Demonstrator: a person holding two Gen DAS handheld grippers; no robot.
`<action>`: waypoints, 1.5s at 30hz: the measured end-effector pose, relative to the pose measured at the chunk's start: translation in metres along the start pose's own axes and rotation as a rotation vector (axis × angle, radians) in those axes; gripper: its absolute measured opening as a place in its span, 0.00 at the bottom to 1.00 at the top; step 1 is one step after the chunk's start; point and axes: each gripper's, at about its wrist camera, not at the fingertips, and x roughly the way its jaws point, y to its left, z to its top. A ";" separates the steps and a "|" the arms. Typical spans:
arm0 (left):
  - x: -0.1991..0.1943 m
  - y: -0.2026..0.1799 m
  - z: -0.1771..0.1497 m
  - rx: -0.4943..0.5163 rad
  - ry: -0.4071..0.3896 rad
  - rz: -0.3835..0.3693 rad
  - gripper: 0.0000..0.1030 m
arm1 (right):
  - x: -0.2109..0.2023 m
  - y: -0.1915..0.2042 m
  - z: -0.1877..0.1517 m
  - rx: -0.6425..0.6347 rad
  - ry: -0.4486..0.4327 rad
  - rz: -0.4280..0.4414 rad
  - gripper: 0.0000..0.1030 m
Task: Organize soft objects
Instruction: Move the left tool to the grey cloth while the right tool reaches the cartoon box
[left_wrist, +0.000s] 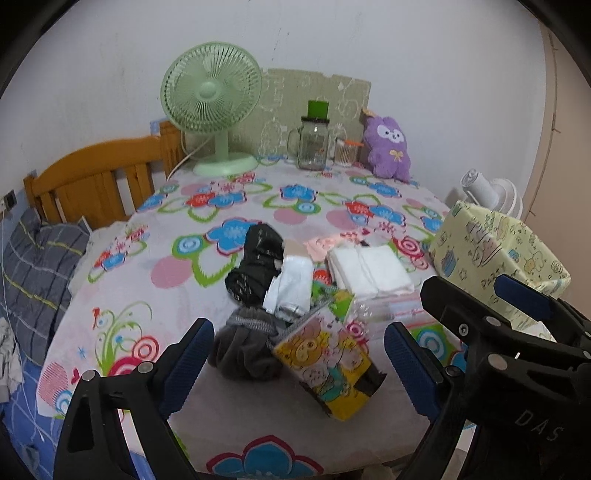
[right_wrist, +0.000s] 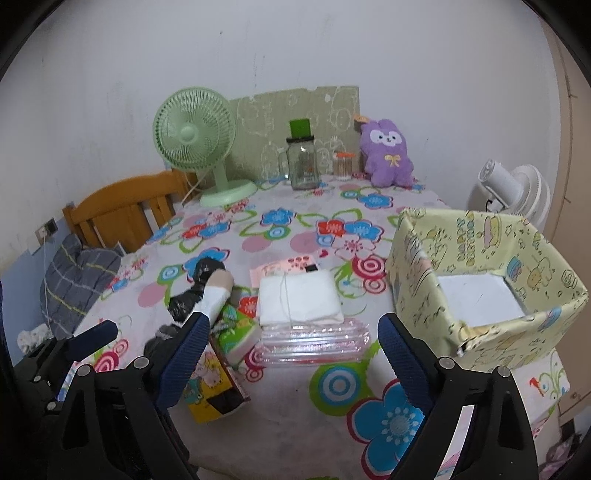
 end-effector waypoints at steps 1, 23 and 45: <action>0.001 0.001 -0.001 -0.002 0.006 0.003 0.91 | 0.002 0.001 -0.001 -0.003 0.007 0.002 0.90; 0.024 0.034 -0.016 0.053 0.089 0.052 0.80 | 0.048 0.053 -0.021 -0.063 0.152 0.135 0.90; 0.052 0.029 -0.018 0.058 0.158 -0.018 0.51 | 0.076 0.059 -0.026 -0.018 0.276 0.152 0.44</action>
